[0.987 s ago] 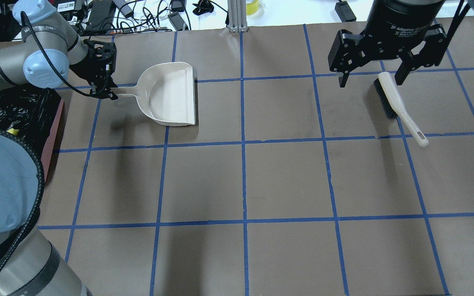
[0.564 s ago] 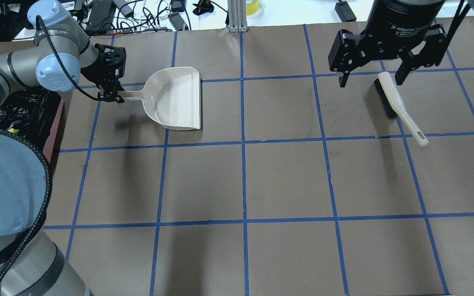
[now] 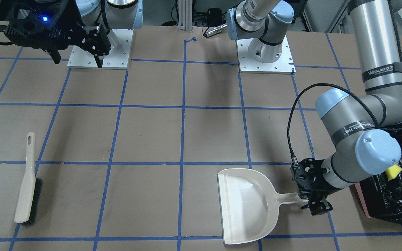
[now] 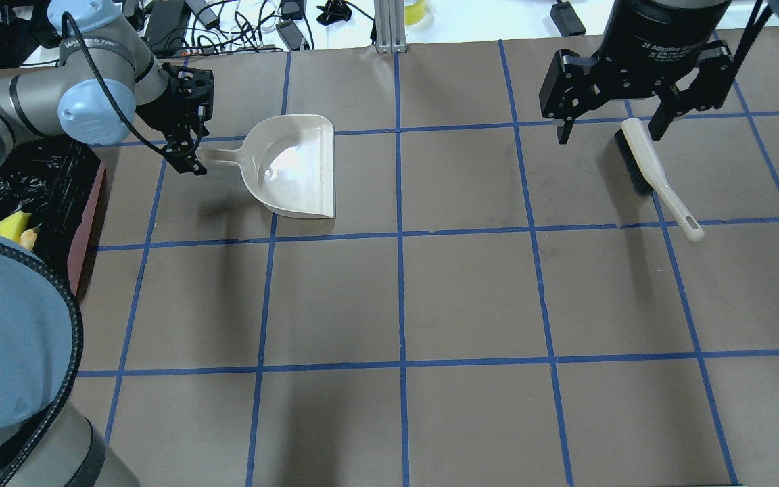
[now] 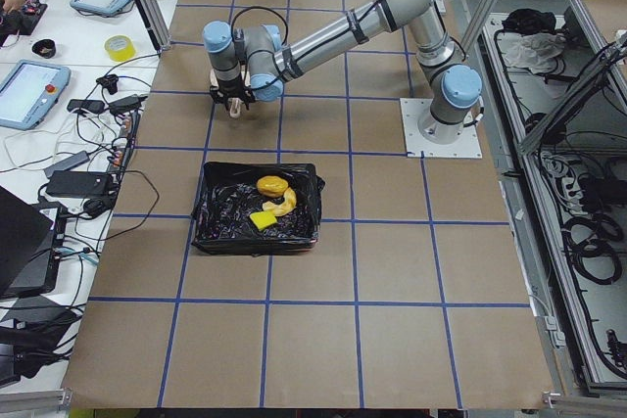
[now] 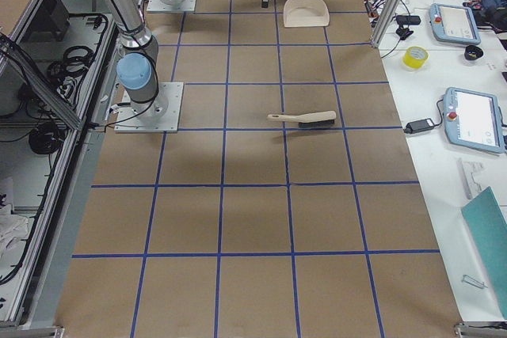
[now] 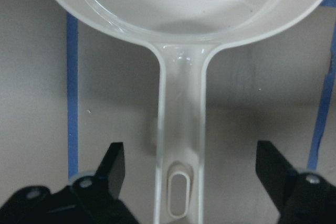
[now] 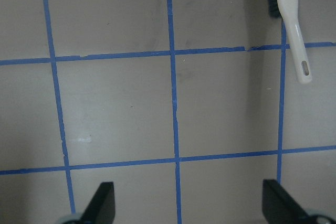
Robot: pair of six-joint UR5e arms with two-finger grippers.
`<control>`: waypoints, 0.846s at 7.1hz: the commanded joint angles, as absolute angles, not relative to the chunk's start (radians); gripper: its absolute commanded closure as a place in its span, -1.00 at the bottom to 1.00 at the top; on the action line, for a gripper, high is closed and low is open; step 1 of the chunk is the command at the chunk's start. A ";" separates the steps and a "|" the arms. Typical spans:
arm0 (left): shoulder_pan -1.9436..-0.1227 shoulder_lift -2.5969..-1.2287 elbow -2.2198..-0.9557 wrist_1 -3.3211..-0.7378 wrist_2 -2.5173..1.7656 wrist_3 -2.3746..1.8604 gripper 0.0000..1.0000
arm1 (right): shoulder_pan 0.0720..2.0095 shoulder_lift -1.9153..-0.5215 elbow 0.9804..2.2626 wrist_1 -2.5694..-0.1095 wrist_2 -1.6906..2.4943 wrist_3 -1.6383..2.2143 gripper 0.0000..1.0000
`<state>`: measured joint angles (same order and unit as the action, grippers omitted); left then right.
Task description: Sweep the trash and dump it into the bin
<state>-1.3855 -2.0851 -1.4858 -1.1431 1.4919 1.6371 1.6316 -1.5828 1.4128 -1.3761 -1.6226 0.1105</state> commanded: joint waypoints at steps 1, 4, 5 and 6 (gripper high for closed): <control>-1.391 -2.025 -1.480 -1.222 1.462 1.586 -0.81 | 1.632 -1.583 1.413 -1.376 -1.621 0.110 -1.00; -1.382 -1.898 -1.437 -1.418 1.422 1.387 -0.81 | 1.632 -1.583 1.413 -1.376 -1.621 0.112 -1.00; -1.384 -1.852 -1.439 -1.452 1.424 1.268 -0.82 | 1.632 -1.583 1.413 -1.376 -1.621 0.112 -1.00; -1.388 -1.812 -1.440 -1.475 1.425 1.141 -0.85 | 1.631 -1.583 1.413 -1.376 -1.621 0.112 -1.00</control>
